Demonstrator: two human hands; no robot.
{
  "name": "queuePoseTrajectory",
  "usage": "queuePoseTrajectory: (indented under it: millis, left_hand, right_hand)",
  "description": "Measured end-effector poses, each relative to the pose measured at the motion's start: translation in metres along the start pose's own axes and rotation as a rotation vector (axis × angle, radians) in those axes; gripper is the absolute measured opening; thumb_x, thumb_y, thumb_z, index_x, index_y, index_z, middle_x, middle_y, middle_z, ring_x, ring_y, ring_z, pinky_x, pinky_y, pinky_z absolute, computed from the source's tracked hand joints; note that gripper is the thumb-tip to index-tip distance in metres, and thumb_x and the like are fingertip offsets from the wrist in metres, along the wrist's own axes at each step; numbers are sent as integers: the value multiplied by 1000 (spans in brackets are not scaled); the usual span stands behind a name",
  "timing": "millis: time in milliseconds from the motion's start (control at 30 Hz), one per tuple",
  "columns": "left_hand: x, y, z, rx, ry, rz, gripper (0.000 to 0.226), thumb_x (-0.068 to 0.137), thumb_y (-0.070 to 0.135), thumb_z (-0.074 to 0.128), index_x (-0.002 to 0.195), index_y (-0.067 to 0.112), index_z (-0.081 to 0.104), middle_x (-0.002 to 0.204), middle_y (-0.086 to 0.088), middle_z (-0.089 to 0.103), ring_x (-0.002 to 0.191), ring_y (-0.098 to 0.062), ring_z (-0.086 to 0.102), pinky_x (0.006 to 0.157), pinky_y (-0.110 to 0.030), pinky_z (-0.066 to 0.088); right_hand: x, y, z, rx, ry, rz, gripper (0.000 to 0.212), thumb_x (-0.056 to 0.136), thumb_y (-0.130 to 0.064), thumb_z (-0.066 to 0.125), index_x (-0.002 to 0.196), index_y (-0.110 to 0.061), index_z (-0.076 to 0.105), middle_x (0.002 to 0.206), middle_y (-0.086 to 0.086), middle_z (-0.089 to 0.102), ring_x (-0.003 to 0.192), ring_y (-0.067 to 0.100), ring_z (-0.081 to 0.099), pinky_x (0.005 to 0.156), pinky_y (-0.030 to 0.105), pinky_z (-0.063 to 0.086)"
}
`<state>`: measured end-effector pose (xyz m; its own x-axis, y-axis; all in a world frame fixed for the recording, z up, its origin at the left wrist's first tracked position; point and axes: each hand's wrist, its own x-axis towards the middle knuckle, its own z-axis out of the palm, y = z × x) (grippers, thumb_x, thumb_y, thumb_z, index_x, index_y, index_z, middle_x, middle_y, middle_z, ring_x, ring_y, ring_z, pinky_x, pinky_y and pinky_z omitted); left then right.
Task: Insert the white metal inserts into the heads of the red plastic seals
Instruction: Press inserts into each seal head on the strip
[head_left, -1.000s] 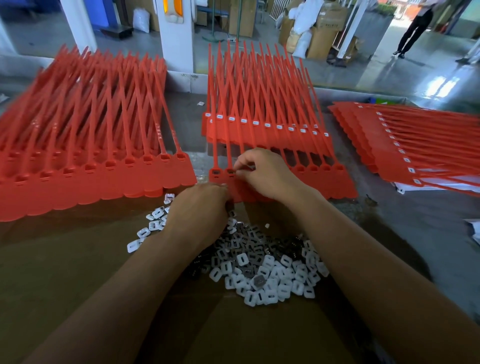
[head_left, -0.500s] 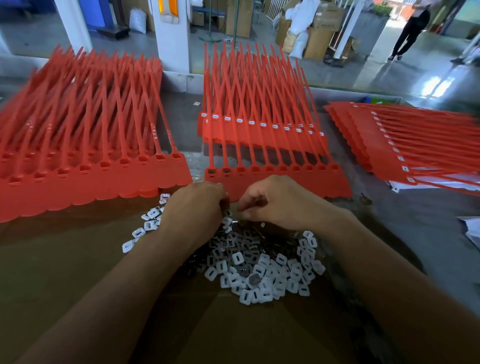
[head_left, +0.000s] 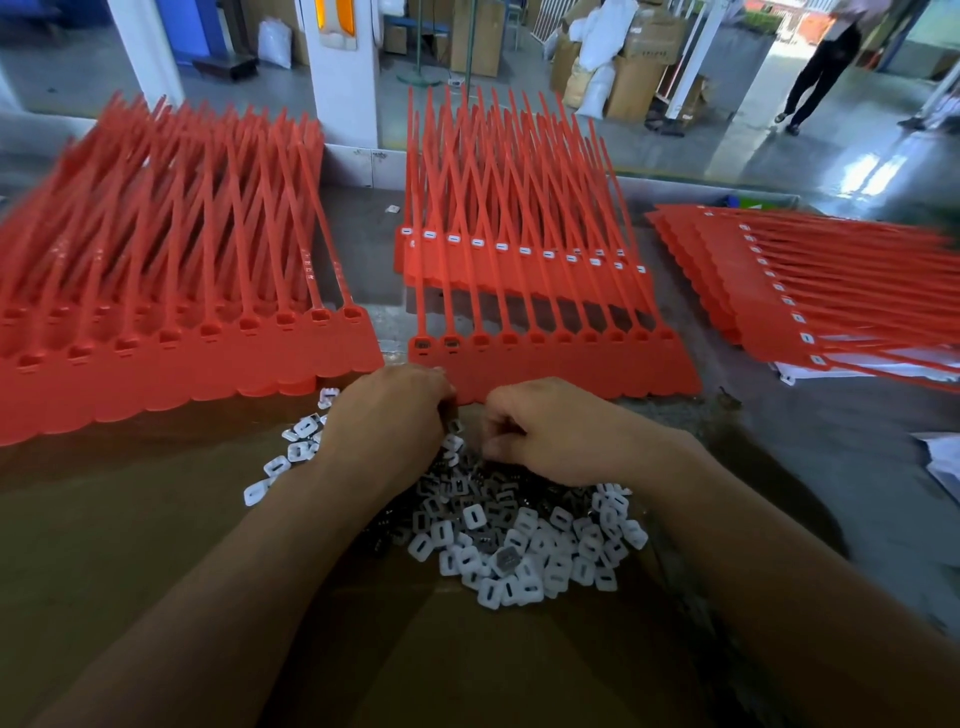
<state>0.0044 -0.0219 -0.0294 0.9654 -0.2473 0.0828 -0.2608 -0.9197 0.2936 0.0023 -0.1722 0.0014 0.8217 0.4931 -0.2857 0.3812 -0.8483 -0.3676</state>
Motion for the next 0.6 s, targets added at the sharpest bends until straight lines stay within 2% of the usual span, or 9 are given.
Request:
queuePoseTrajectory:
  millis: [100, 167, 233, 300, 367, 500, 600]
  left_hand:
    - [-1, 1, -1, -1, -1, 8, 36, 85, 4, 41, 110, 15, 64, 121, -2, 60, 108, -22, 55, 90, -37, 45]
    - [-1, 1, -2, -6, -3, 13, 36, 85, 4, 41, 110, 14, 64, 122, -3, 60, 109, -22, 55, 91, -38, 45]
    - [-2, 0, -2, -9, -3, 19, 36, 84, 4, 42, 110, 14, 65, 121, -3, 60, 109, -22, 55, 91, -38, 44]
    - [-2, 0, -2, -12, -3, 20, 35, 85, 5, 42, 109, 14, 65, 120, -3, 61, 109, -22, 55, 90, -38, 45]
    - [-2, 0, -3, -7, -7, 21, 36, 85, 4, 41, 110, 15, 65, 121, -2, 60, 110, -22, 55, 91, -38, 45]
    - [0, 0, -2, 0, -22, 10, 37, 85, 4, 40, 112, 15, 64, 124, -2, 58, 113, -21, 53, 92, -38, 44]
    - [-1, 0, -1, -1, -13, 9, 38, 85, 3, 39, 112, 16, 63, 124, -1, 58, 113, -21, 53, 93, -37, 45]
  right_hand:
    - [-4, 3, -2, 219, 82, 40, 15, 92, -20, 53, 78, -25, 49, 86, -8, 57, 81, 9, 57, 68, 22, 46]
    - [-5, 7, -4, 342, 138, 48, 12, 91, -15, 55, 84, -24, 51, 88, -5, 64, 83, 8, 63, 73, 22, 50]
    - [-3, 10, -4, 402, 166, 48, 13, 90, -14, 57, 94, -25, 52, 87, -5, 68, 80, 2, 65, 71, 14, 49]
    - [-2, 13, -4, 427, 176, 53, 17, 90, -14, 57, 100, -26, 52, 83, -9, 68, 76, -3, 64, 67, 8, 45]
    - [0, 15, -4, 415, 188, 55, 17, 89, -14, 58, 100, -26, 55, 84, -10, 68, 78, -3, 63, 68, 8, 43]
    - [3, 16, -1, 360, 207, 43, 19, 87, -14, 61, 82, -32, 58, 78, -13, 64, 70, -9, 57, 62, 1, 41]
    - [4, 16, 1, 338, 235, 35, 21, 87, -13, 61, 78, -31, 57, 74, -15, 61, 63, -10, 55, 60, 1, 41]
